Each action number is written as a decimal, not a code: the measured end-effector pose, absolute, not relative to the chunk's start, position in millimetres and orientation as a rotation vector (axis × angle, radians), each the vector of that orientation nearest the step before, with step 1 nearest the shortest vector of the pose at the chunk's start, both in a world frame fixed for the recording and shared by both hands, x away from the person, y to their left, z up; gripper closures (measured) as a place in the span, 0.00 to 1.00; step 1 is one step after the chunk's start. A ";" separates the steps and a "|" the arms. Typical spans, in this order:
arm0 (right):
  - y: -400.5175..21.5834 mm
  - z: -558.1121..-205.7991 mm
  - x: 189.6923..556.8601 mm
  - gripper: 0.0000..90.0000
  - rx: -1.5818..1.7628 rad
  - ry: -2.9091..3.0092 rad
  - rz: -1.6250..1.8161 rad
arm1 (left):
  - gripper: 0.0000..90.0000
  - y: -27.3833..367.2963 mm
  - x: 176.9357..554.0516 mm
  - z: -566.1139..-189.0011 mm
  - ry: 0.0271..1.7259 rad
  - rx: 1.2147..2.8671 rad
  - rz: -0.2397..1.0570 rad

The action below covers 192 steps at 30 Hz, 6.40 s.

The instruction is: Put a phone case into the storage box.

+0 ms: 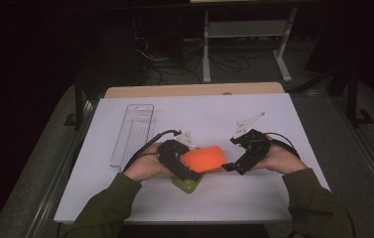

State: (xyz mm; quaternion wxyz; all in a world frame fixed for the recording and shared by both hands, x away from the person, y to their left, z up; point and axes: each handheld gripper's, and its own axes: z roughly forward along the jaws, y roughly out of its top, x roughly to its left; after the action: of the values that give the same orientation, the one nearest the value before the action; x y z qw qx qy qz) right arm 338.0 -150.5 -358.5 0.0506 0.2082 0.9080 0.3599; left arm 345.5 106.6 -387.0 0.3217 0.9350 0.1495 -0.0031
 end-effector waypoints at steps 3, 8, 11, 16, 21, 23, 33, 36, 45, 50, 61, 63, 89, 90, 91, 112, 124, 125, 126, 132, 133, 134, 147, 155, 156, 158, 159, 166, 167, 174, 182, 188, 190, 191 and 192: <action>-154.6 -359.2 337.3 0.02 0.688 2.726 1.123 | 0.17 107.7 347.5 -386.8 0.460 2.446 0.021; -161.8 -364.1 331.2 0.04 0.803 2.646 1.173 | 0.17 108.0 349.1 -386.4 0.519 2.412 0.042; -167.0 -371.9 327.1 0.05 0.908 2.600 1.191 | 0.17 107.8 349.6 -385.7 0.548 2.403 0.064; -169.7 -384.3 319.8 0.04 1.004 2.531 1.208 | 0.17 109.3 352.1 -384.1 0.599 2.425 0.089; -170.2 -391.3 315.1 0.03 1.067 2.484 1.234 | 0.17 110.3 352.9 -385.6 0.659 2.412 0.093; -169.2 -396.0 311.1 0.02 1.077 2.448 1.249 | 0.17 111.0 353.6 -386.4 0.688 2.403 0.081; -156.2 -410.1 309.1 0.02 1.122 2.345 1.279 | 0.18 110.5 354.8 -387.1 0.700 2.406 0.116; -156.7 -410.8 310.1 0.02 1.118 2.337 1.294 | 0.18 110.6 354.4 -386.9 0.703 2.397 0.118; -153.3 -412.2 309.6 0.02 1.077 2.305 1.246 | 0.18 111.1 354.1 -387.6 0.715 2.389 0.129; -151.2 -412.4 308.3 0.02 1.053 2.298 1.210 | 0.18 110.9 354.1 -387.5 0.716 2.390 0.131; -147.7 -412.1 306.2 0.02 0.928 2.271 1.121 | 0.17 112.2 355.0 -387.4 0.702 2.396 0.133; -146.6 -412.2 305.5 0.02 0.908 2.262 1.115 | 0.17 112.0 355.0 -387.5 0.700 2.393 0.133; -129.2 -417.1 293.5 0.02 0.572 2.166 0.865 | 0.17 110.2 353.3 -389.0 0.699 2.361 0.107; -128.4 -417.4 292.3 0.02 0.568 2.159 0.858 | 0.17 110.3 353.4 -388.9 0.698 2.363 0.106; -128.5 -417.3 292.4 0.02 0.537 2.152 0.846 | 0.17 110.6 353.6 -388.8 0.696 2.366 0.103; -118.7 -421.1 283.2 0.02 0.331 2.066 0.721 | 0.17 111.4 353.4 -387.8 0.692 2.366 0.098; -112.2 -421.8 278.2 0.02 0.200 1.991 0.644 | 0.18 113.2 354.2 -387.0 0.668 2.394 0.104; -112.4 -421.4 278.2 0.02 0.158 1.989 0.613 | 0.18 113.3 354.3 -386.9 0.666 2.396 0.103; -111.8 -421.5 278.0 0.02 0.143 1.982 0.608 | 0.18 113.2 354.2 -387.0 0.667 2.394 0.104; -109.0 -423.0 275.4 0.02 0.081 1.948 0.564 | 0.17 112.7 353.3 -386.7 0.670 2.388 0.099; -108.6 -422.9 275.6 0.02 0.063 1.943 0.558 | 0.17 112.9 353.5 -386.6 0.668 2.391 0.100; -108.0 -423.3 275.1 0.02 0.060 1.938 0.553 | 0.18 112.9 353.4 -386.6 0.668 2.390 0.099; -96.1 -429.5 269.4 0.02 -0.049 1.876 0.492 | 0.18 112.3 352.4 -384.7 0.652 2.382 0.085; -89.9 -432.3 268.9 0.02 -0.101 1.838 0.471 | 0.18 108.4 349.2 -383.2 0.630 2.379 0.065; -88.9 -432.7 269.0 0.02 -0.109 1.827 0.473 | 0.18 107.5 348.4 -383.4 0.636 2.373 0.060; -87.2 -432.9 268.3 0.02 -0.116 1.827 0.472 | 0.17 107.0 348.0 -383.0 0.617 2.383 0.059; -85.2 -434.5 268.4 0.02 -0.127 1.815 0.480 | 0.17 106.2 347.3 -383.3 0.620 2.378 0.055; -81.6 -435.6 266.9 0.05 -0.151 1.799 0.465 | 0.17 104.1 345.6 -383.6 0.600 2.382 0.046; -80.4 -435.9 265.7 0.05 -0.158 1.799 0.458 | 0.18 104.3 345.7 -383.5 0.592 2.387 0.049; -75.4 -438.7 262.6 0.15 -0.195 1.769 0.445 | 0.17 103.7 344.3 -383.6 0.572 2.402 0.048; -74.5 -439.0 260.4 0.39 -0.196 1.792 0.409 | 0.17 102.2 343.3 -384.3 0.571 2.397 0.043; -72.1 -440.9 258.9 0.48 -0.200 1.810 0.394 | 0.17 101.7 342.7 -384.0 0.564 2.401 0.039; -71.6 -441.3 258.5 0.50 -0.203 1.804 0.388 | 0.17 100.9 342.1 -384.8 0.570 2.390 0.036; -71.5 -441.4 258.4 0.51 -0.205 1.798 0.387 | 0.17 100.7 341.8 -384.9 0.572 2.388 0.034; -71.3 -441.3 258.2 0.53 -0.205 1.800 0.386 | 0.17 100.7 341.8 -385.0 0.572 2.389 0.034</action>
State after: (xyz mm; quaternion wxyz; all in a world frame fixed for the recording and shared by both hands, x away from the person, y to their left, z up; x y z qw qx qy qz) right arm 258.2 -71.3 -441.3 0.6008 -0.0883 0.7769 0.1665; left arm 341.8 100.7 -385.0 0.3358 0.9160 0.2192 0.0129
